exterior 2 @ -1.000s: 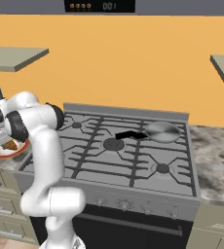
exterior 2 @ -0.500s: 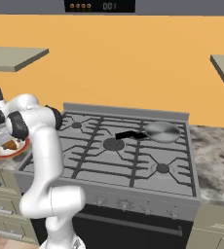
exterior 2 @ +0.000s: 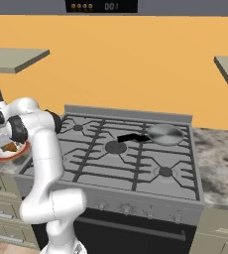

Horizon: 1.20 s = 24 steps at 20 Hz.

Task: Pick the croissant and place it on the pan. Then turn on the stove to warm the croissant.

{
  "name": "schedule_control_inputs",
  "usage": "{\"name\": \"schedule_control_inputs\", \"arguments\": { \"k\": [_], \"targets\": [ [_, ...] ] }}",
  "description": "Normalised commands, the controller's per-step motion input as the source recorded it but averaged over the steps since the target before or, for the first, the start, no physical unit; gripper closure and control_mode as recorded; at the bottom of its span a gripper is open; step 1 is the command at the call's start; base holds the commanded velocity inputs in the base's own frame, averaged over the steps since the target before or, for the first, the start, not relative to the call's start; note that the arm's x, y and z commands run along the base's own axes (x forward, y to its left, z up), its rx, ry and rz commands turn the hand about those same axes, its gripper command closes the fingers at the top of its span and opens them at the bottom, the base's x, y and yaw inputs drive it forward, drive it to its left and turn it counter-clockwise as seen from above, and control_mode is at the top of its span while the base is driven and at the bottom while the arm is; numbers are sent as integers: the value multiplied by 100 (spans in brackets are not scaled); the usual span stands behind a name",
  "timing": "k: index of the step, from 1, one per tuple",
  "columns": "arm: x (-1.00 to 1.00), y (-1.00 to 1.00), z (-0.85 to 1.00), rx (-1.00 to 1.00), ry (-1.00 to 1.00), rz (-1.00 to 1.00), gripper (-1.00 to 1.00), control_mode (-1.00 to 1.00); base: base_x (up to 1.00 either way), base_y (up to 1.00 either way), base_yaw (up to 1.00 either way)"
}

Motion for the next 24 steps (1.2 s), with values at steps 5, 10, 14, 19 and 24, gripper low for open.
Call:
{"name": "schedule_control_inputs", "arguments": {
  "k": [5,10,14,19,24],
  "targets": [
    [3,3,-31,0,5,0,100,-100,0,0,0],
    [-30,-4,-5,0,-10,0,100,-100,0,0,0],
    [-80,-19,10,0,-38,0,100,-100,0,0,0],
    [-70,-59,50,2,-49,-1,100,-100,0,0,0],
    [-19,-65,99,7,-32,-11,100,-100,0,0,0]
  ]
}}
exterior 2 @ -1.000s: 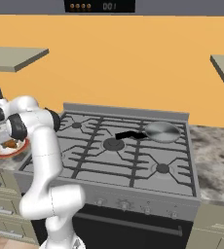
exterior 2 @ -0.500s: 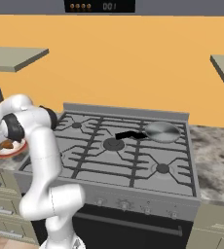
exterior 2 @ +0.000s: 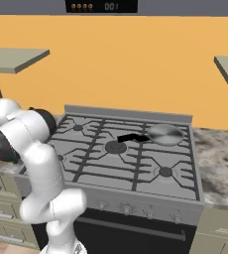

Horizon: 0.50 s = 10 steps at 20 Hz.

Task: Pick the croissant and place it on the pan. Then turn on the stove to warm the croissant.

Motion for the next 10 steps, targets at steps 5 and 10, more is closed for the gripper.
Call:
{"name": "schedule_control_inputs", "arguments": {
  "k": [5,10],
  "targets": [
    [-11,-68,100,15,-6,-20,100,-100,0,0,0],
    [-27,-81,99,22,6,-17,100,-100,0,0,0]
  ]
}}
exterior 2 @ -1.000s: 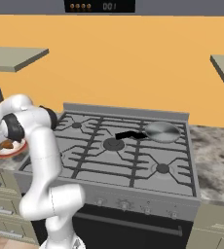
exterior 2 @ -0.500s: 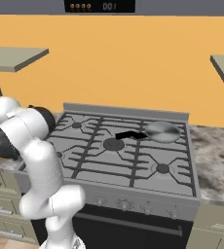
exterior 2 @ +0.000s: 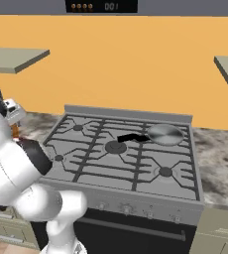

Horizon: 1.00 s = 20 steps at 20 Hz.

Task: Pick the croissant and place it on the pan. Then turn on the stove to warm the croissant.

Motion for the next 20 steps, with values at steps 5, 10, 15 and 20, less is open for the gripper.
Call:
{"name": "schedule_control_inputs", "arguments": {
  "k": [5,10,15,20],
  "targets": [
    [-59,-98,64,17,0,-21,100,-100,0,0,0],
    [-52,-100,16,10,-3,-28,100,-100,0,0,0],
    [-10,-100,19,12,-2,-35,100,-100,0,0,0],
    [1,-100,20,14,0,-39,100,-100,0,0,0]
  ]
}}
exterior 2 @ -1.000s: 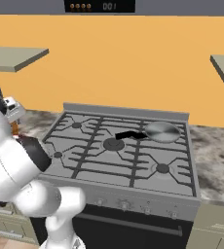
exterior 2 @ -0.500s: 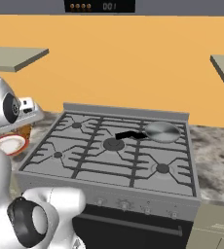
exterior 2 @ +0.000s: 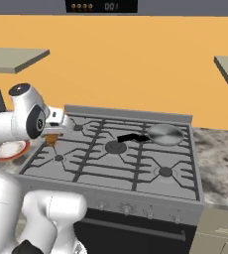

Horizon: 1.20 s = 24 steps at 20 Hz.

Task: Pick the croissant and place it on the pan. Then turn on the stove to warm the croissant.

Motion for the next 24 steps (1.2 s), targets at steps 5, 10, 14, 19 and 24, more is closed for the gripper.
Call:
{"name": "schedule_control_inputs", "arguments": {
  "k": [5,10,14,19,24],
  "targets": [
    [17,-93,21,14,0,-32,100,-100,0,0,0],
    [36,-77,25,12,0,-22,100,-100,0,0,0],
    [45,-71,16,12,0,-14,100,-100,0,0,0],
    [47,-64,4,12,1,-7,100,-100,0,0,0],
    [51,-65,0,10,7,-5,100,-100,0,0,0]
  ]
}}
